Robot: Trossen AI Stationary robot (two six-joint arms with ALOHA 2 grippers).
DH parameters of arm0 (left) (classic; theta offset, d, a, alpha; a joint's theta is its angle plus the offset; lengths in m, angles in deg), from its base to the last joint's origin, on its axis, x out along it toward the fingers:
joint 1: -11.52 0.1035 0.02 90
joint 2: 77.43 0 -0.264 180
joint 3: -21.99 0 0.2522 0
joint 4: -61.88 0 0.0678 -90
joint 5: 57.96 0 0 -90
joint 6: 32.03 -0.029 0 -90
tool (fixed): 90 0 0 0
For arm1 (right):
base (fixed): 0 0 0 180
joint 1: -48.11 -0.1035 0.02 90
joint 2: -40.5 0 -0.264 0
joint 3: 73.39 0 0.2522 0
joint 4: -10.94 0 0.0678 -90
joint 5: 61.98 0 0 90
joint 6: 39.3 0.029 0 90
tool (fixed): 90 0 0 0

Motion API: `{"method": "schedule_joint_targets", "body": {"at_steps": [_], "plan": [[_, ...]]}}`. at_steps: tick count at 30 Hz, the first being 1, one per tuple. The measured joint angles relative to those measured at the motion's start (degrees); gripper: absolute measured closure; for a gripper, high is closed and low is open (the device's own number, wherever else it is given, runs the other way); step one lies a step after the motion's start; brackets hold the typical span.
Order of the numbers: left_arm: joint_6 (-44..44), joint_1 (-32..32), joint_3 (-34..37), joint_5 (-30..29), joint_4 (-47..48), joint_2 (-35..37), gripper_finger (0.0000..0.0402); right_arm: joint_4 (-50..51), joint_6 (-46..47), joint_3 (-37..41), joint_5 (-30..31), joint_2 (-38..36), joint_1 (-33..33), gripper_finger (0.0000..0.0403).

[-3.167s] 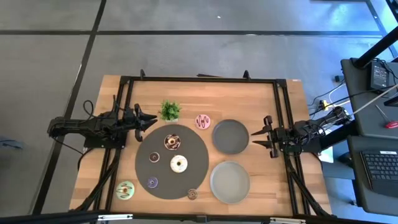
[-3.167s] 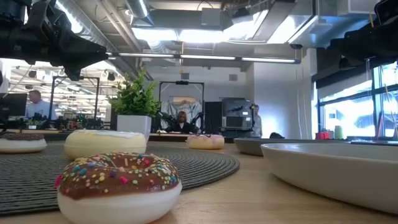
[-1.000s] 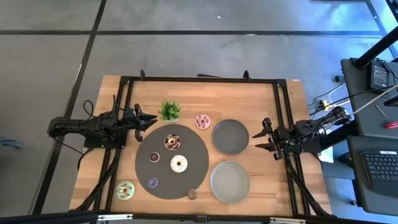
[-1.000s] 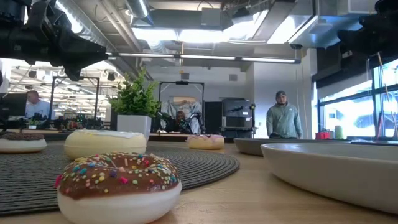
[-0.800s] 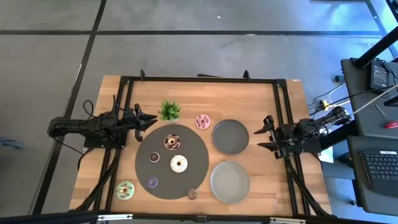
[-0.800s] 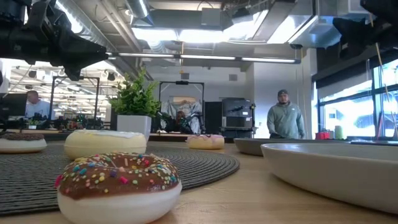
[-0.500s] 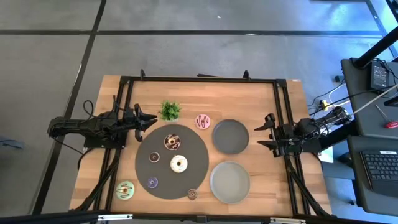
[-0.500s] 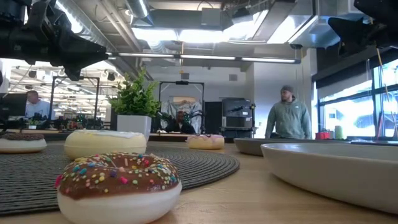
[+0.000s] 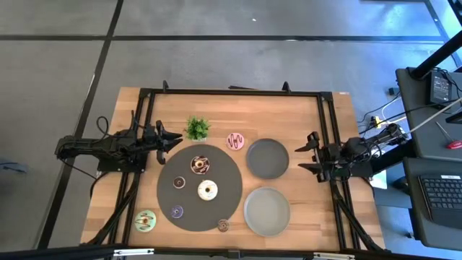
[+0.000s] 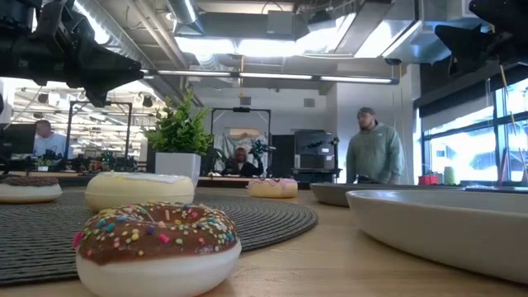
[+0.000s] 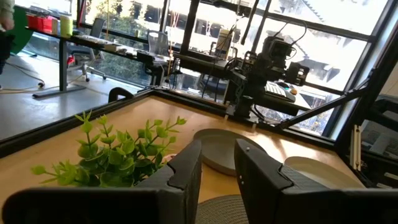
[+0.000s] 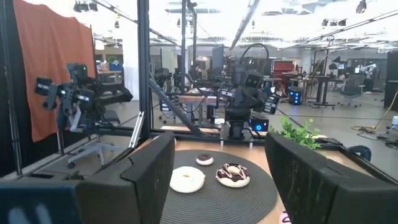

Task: Pick & Place donuts
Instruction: Put the large purple donut on the black plate

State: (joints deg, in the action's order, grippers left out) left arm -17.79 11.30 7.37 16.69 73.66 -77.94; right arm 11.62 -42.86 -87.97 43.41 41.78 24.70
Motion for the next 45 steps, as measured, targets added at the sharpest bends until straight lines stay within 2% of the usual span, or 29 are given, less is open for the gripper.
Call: {"method": "schedule_joint_targets", "body": {"at_steps": [13,20,22,26,28,37,45], "plan": [[0.0,0.0,0.0,0.0,0.0,0.0,0.0309,-2.9,-0.2,0.0,0.1,0.0,0.0,0.0152],[0.0,0.0,0.0,0.0,0.0,0.0,0.0309,-1.2,-0.8,0.0,0.2,0.0,0.0,0.0152],[0.0,0.0,0.0,0.0,0.0,0.0,0.0309,-1.3,0.7,0.0,2.4,0.0,0.0,0.0152],[-0.5,0.0,0.0,-0.3,0.0,0.0,0.0311,-1.3,1.6,0.0,10.7,0.8,0.0,0.0152],[-0.4,0.0,0.0,-0.4,0.0,0.0,0.0311,-1.2,1.8,0.0,13.4,1.9,0.0,0.0152],[0.0,0.0,0.0,-0.2,0.0,0.0,0.0311,-1.1,7.8,-0.7,16.1,9.8,0.9,0.0152],[0.0,0.0,0.0,-0.3,0.0,0.0,0.031,-1.3,9.1,-7.3,16.5,19.1,6.1,0.0152]]}}
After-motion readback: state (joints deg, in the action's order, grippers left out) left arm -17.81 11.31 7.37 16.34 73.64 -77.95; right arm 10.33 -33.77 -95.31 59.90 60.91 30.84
